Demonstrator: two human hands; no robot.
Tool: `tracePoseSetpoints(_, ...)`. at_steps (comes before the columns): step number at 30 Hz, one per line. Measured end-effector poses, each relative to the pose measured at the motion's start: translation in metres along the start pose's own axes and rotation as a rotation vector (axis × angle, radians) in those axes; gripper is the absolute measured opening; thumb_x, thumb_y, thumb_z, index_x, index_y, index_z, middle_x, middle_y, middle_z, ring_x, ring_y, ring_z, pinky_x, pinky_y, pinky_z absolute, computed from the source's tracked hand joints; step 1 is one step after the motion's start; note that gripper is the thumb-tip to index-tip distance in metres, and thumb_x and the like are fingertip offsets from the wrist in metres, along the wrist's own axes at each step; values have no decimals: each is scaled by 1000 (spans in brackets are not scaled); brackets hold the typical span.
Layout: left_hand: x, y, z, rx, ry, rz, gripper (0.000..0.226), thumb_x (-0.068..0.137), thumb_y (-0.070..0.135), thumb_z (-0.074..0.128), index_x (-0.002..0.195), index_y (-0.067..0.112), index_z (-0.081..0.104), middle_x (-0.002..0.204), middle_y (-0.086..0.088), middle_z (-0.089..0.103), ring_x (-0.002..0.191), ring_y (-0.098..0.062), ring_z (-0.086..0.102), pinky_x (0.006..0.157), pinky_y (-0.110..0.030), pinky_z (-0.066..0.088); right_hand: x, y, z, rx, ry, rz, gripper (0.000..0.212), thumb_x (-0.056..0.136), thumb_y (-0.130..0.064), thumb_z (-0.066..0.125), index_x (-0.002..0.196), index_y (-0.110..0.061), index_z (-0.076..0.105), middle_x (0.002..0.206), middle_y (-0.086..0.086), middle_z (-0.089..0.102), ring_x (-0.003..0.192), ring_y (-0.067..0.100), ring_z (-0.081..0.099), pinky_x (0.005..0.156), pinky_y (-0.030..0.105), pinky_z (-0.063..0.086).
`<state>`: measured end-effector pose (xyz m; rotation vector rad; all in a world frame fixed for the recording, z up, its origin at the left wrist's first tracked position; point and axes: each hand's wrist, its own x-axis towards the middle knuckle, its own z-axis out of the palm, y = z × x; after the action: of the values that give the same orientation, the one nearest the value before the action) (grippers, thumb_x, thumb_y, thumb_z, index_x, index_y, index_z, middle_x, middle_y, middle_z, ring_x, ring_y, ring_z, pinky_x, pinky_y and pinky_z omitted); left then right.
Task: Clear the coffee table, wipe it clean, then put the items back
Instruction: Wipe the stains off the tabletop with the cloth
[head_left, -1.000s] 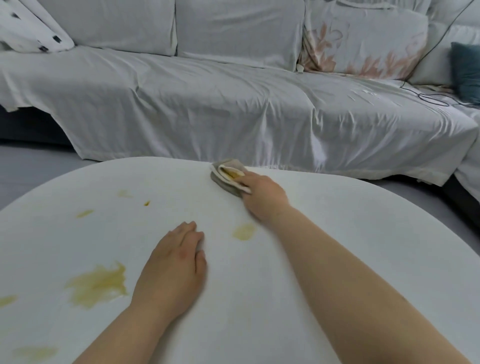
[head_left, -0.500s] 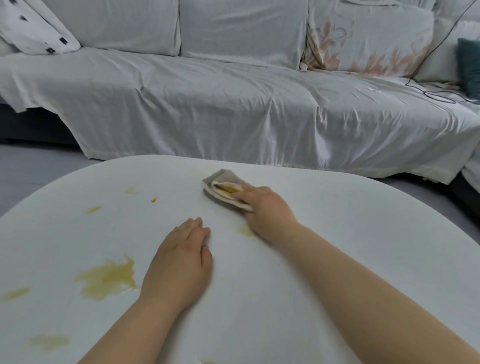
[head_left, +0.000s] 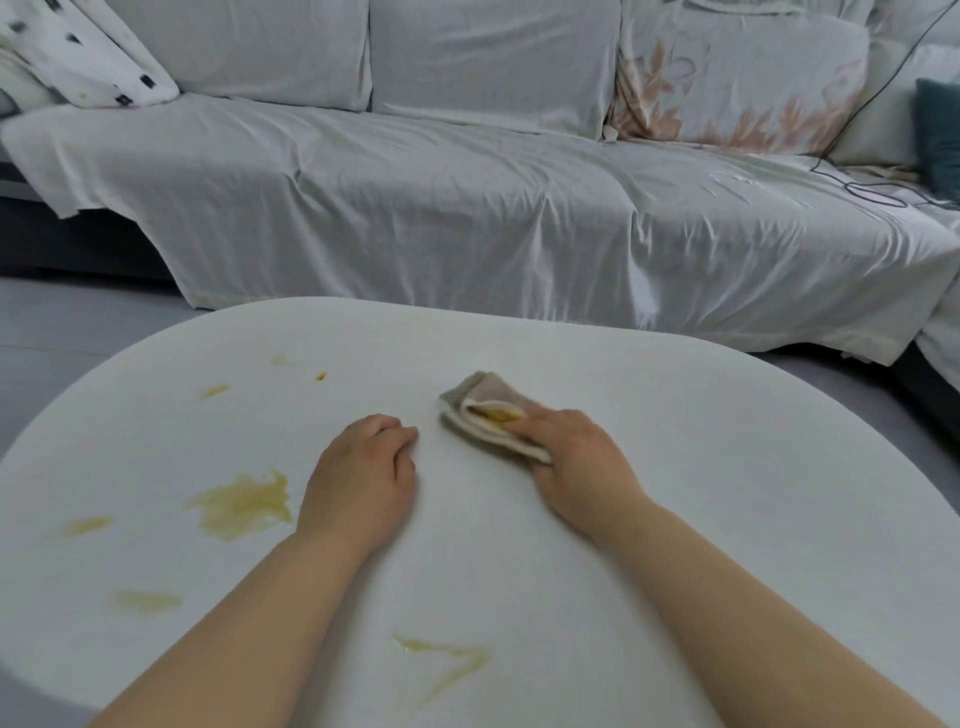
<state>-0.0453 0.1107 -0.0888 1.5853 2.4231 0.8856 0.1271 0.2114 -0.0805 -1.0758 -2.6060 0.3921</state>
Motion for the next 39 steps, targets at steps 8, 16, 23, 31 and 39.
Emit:
tracePoseSetpoints(8,-52,-3,-30,-123,-9,78,35,92,10,36,122,17,53,143,5,40,136,-10,27,110,-16,4,-10,-22,1,-15,60,298,45,81,-4,43,118,-26,55,128,9,51,111,31,46,93,36,40)
tracePoseSetpoints(16,-131,-19,-54,51,-115,82,51,80,31,28,104,7,67,115,-10,66,117,-32,53,103,-2,1,-41,-13,-15,1,12,259,48,81,-3,46,123,-24,54,131,12,54,113,32,49,98,33,38)
tracePoseSetpoints(23,-140,-21,-47,241,-93,142,71,94,37,5,96,10,70,103,-6,73,99,-25,67,106,-16,8,-57,-68,3,-180,8,303,42,85,-9,39,125,-19,48,135,6,45,104,32,44,88,35,38)
tracePoseSetpoints(31,-150,-26,-54,334,-196,172,70,95,38,3,103,13,68,110,-3,71,101,-21,66,107,-18,5,-70,-58,-5,-128,4,342,45,85,-10,43,129,-21,46,141,2,42,109,31,43,95,33,35)
tracePoseSetpoints(39,-154,-25,-54,310,-238,160,73,93,41,1,104,17,68,110,2,70,116,-14,49,108,-19,-1,-105,-130,27,-79,-105,46,50,81,-14,43,131,-21,42,145,2,36,106,30,42,92,36,37)
